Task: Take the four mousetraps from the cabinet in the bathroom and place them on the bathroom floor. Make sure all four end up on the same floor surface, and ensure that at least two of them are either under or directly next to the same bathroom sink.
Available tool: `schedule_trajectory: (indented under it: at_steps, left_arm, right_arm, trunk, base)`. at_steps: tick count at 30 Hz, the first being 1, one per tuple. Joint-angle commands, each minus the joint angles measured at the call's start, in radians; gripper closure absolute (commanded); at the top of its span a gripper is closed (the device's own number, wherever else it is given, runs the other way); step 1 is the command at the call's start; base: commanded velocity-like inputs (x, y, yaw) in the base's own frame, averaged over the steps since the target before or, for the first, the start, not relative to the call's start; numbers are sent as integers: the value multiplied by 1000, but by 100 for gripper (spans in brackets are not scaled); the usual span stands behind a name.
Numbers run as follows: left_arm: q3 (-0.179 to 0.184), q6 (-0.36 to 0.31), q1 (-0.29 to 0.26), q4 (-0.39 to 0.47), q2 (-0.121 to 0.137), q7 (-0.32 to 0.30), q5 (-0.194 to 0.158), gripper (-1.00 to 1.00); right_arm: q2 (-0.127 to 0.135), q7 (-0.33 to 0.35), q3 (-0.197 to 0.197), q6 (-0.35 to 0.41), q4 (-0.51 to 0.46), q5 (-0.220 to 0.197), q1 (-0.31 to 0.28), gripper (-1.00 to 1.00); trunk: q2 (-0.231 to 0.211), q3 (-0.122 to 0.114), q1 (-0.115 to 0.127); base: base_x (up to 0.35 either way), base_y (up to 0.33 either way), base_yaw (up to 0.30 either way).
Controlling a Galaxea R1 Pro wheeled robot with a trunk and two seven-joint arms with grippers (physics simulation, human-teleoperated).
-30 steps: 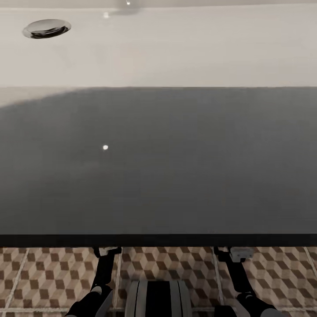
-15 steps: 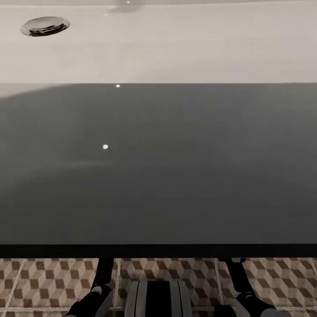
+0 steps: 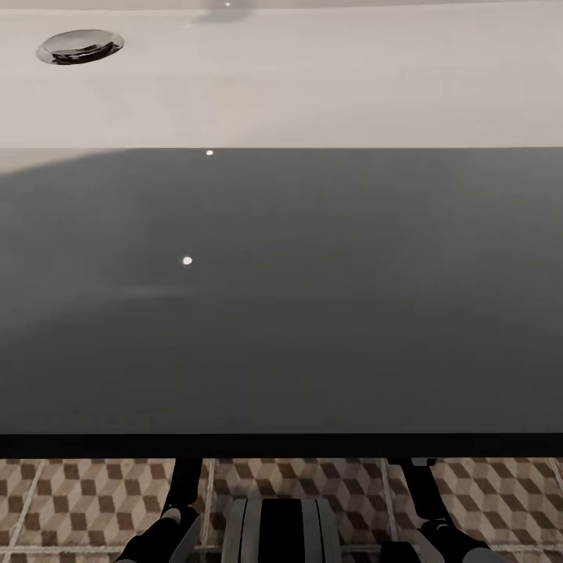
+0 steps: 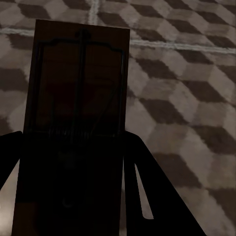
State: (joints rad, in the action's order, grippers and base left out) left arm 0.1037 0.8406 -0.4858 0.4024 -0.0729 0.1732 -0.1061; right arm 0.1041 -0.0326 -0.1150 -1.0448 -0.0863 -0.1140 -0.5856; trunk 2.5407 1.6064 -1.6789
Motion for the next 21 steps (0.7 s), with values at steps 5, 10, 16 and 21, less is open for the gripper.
schedule_trajectory:
  at_steps: [5, 10, 16, 21]
  left_arm:
    - [9, 3, -1, -1, 1, 6, -6, 100]
    - [8, 3, -1, -1, 0, 6, -7, 100]
    - [8, 4, -1, -1, 2, 4, -6, 100]
    - [8, 5, -1, -1, 1, 4, -6, 100]
  right_arm:
    - [0, -1, -9, -2, 0, -10, 0, 100]
    - [0, -1, -9, -2, 0, -10, 0, 100]
    - [0, -2, -8, -2, 1, -10, 0, 100]
    - [0, -3, -8, -2, 1, -11, 0, 100]
  trunk:
    - [0, 0, 0]
    - [0, 0, 0]
    - [0, 0, 0]
    - [0, 0, 0]
  base:
    - [0, 0, 0]
    - [0, 0, 0]
    - [0, 0, 0]
    - [0, 0, 0]
